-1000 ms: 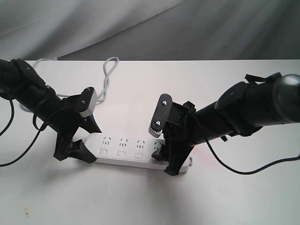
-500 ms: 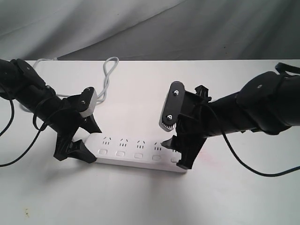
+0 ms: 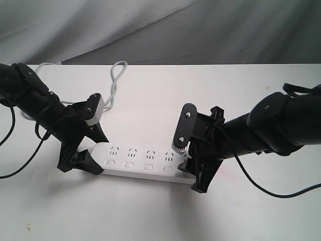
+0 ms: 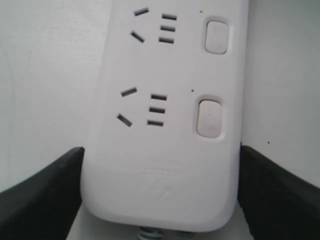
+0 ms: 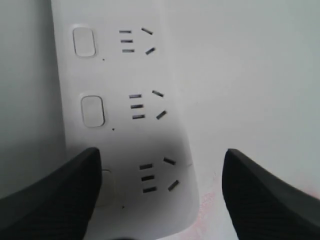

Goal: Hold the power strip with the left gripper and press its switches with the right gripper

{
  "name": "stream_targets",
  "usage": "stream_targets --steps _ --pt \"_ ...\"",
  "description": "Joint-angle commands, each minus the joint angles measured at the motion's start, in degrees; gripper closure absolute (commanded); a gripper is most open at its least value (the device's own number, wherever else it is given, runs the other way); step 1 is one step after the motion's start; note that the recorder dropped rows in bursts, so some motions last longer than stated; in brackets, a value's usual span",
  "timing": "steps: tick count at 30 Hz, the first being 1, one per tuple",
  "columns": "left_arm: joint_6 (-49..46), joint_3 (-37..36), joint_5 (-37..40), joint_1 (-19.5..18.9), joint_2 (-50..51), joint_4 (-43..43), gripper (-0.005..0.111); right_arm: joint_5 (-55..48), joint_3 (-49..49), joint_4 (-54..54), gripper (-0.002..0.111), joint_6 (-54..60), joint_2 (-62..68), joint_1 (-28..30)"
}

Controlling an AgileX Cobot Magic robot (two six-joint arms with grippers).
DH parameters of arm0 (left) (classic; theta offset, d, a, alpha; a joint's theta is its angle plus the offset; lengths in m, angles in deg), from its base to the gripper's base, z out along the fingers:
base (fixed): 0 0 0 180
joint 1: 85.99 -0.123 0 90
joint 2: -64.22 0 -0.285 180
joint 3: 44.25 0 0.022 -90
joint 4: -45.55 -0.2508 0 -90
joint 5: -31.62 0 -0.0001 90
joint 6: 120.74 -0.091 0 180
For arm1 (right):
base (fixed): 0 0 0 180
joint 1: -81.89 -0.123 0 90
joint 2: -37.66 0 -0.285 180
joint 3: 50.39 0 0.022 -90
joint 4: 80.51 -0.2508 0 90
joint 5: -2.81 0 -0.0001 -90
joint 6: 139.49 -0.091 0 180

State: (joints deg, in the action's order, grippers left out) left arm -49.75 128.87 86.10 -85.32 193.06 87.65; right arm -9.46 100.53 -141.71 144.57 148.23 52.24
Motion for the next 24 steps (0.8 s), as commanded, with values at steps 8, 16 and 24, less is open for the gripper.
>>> stream_targets --steps 8,16,24 --pt "0.12 -0.07 0.76 0.21 0.35 -0.71 0.043 1.04 -0.37 -0.78 0.045 0.41 0.14 0.46" --pt "0.12 -0.07 0.76 0.21 0.35 -0.71 0.043 0.91 -0.37 -0.78 0.045 0.41 0.14 1.13" --pt "0.12 -0.07 0.76 0.21 0.35 -0.71 0.043 -0.24 -0.37 -0.78 0.045 0.41 0.92 1.13"
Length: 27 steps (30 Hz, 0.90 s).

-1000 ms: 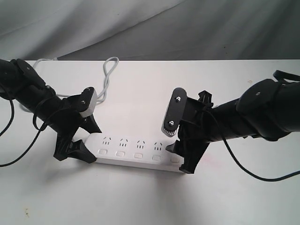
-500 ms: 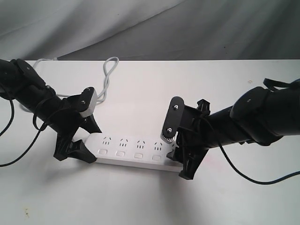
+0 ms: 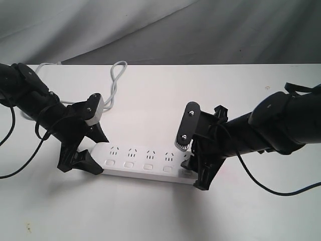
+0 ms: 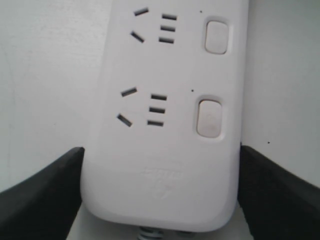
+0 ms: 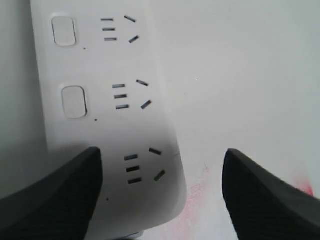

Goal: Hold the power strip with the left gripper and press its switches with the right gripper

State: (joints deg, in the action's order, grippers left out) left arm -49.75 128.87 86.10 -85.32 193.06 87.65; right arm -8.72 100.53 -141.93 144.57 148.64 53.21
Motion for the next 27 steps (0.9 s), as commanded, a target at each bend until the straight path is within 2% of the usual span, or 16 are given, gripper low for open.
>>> stream_targets --steps 1,27 --pt "0.12 -0.07 0.76 0.21 0.35 -0.71 0.043 -1.11 -0.37 -0.56 0.045 0.41 0.51 0.16" --pt "0.02 -0.07 0.76 0.21 0.35 -0.71 0.043 -2.27 -0.37 -0.44 0.045 -0.01 4.36 0.16"
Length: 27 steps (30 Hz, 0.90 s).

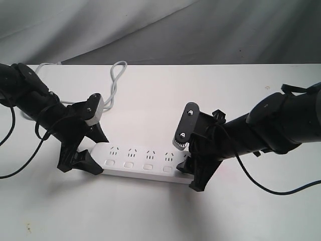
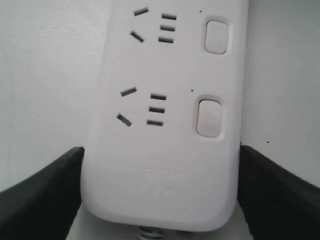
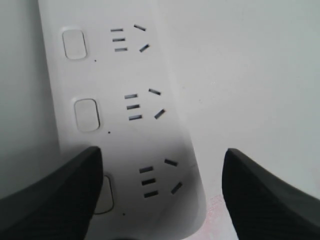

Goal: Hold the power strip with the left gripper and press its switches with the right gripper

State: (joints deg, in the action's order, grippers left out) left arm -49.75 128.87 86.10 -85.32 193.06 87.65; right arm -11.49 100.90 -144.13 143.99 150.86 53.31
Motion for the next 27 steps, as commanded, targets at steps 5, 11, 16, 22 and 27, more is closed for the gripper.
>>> stream_targets --steps 5,11,16,22,27 --pt "0.02 -0.07 0.76 0.21 0.35 -0.71 0.043 2.09 -3.15 1.76 0.045 2.60 2.14 0.05" --pt "0.02 -0.07 0.76 0.21 0.35 -0.71 0.043 3.51 -3.71 1.60 0.045 3.60 2.14 0.05" --pt "0.02 -0.07 0.76 0.21 0.35 -0.71 0.043 3.51 -3.71 1.60 0.045 3.61 2.93 0.16" --pt "0.02 -0.07 0.76 0.21 0.35 -0.71 0.043 3.08 -3.71 1.60 0.045 3.61 4.05 1.86" --pt "-0.03 -0.07 0.76 0.21 0.35 -0.71 0.043 2.67 -3.71 1.60 0.045 3.61 4.16 2.10"
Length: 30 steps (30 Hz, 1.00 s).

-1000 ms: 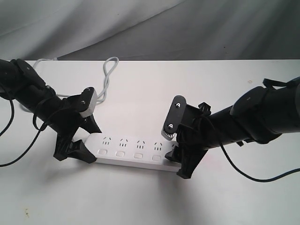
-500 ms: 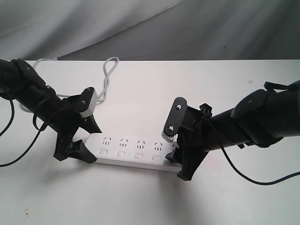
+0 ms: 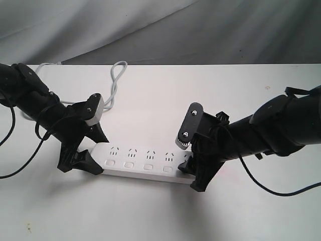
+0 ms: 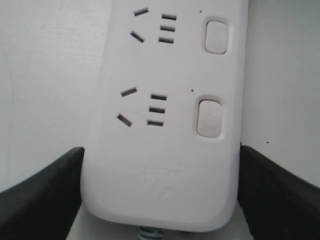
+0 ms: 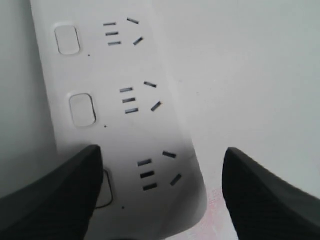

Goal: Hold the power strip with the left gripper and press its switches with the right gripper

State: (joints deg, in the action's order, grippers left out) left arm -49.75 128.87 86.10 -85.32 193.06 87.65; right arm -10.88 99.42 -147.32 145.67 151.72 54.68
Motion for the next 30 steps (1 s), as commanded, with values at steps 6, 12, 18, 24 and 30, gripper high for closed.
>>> stream_targets --steps 6,12,18,24,30 --pt "-0.03 -0.07 0.76 0.21 0.35 -0.71 0.043 1.65 -2.23 4.46 0.045 1.93 0.69 0.73" --pt "-0.03 -0.07 0.76 0.21 0.35 -0.71 0.043 1.65 -2.23 4.31 0.045 0.82 -6.92 0.61" --pt "-0.03 -0.07 0.76 0.21 0.35 -0.71 0.043 1.51 -2.23 4.31 0.045 0.68 -14.94 0.54" --pt "-0.03 -0.07 0.76 0.21 0.35 -0.71 0.043 1.23 -2.23 4.31 0.051 -2.03 -22.35 0.49" --pt "-0.03 -0.07 0.76 0.21 0.35 -0.71 0.043 -1.11 -2.23 5.44 0.083 -8.00 -30.39 0.39"
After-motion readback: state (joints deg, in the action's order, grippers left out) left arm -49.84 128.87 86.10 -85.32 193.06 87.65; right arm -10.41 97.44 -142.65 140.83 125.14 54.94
